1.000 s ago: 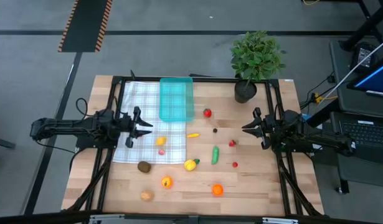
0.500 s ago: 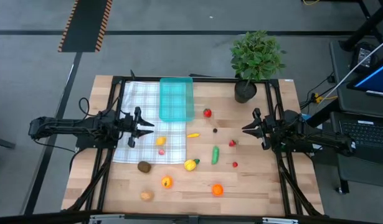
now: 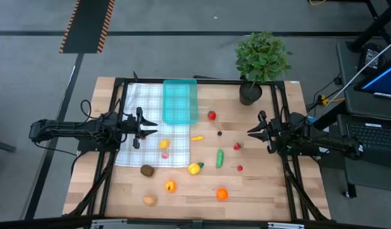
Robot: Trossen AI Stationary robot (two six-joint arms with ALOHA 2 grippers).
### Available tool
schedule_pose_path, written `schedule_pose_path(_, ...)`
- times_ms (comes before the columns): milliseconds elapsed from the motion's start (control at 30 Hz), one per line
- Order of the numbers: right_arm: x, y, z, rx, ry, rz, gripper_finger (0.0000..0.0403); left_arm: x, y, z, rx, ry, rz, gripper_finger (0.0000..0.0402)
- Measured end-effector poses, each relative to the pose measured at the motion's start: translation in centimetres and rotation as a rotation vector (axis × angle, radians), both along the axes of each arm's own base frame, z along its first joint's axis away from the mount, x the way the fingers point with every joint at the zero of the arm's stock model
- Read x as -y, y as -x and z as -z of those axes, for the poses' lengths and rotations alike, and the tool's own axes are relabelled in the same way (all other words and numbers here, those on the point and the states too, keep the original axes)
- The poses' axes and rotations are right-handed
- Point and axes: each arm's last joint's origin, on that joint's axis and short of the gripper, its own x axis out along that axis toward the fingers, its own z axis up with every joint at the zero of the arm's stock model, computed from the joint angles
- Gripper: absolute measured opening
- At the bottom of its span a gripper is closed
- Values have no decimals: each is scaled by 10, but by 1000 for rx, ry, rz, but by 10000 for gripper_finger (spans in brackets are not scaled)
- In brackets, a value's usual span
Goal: Pick and placing Produce into tupperware
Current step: Put the top red strawberry into the blue bin
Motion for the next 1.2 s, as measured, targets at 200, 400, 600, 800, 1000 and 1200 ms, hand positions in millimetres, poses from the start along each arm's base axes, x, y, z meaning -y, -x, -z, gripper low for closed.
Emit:
schedule_pose_path(200, 0, 0, 0, -13, -85, -15, 60, 0, -2, 6, -61, 54, -3, 94)
schedule_pose_path(400, 2, -2, 2, -35, -96, 38, 60, -1, -6, 11, -103, 66, -22, 50)
schedule_pose_path(600, 5, -8, 9, -113, -106, 115, 60, -2, -9, 9, -78, 61, -21, 20)
schedule_pose_path(800, 7, -15, 4, -101, -42, 120, 60, -2, -9, 8, -75, 40, -21, 5)
schedule_pose_path(1000, 7, -28, -20, -125, 12, 95, 60, -2, -9, 7, -62, 41, -21, 3)
schedule_pose_path(1200, 7, -43, -32, -173, 4, 86, 60, -2, -9, 7, -63, 42, -21, 20)
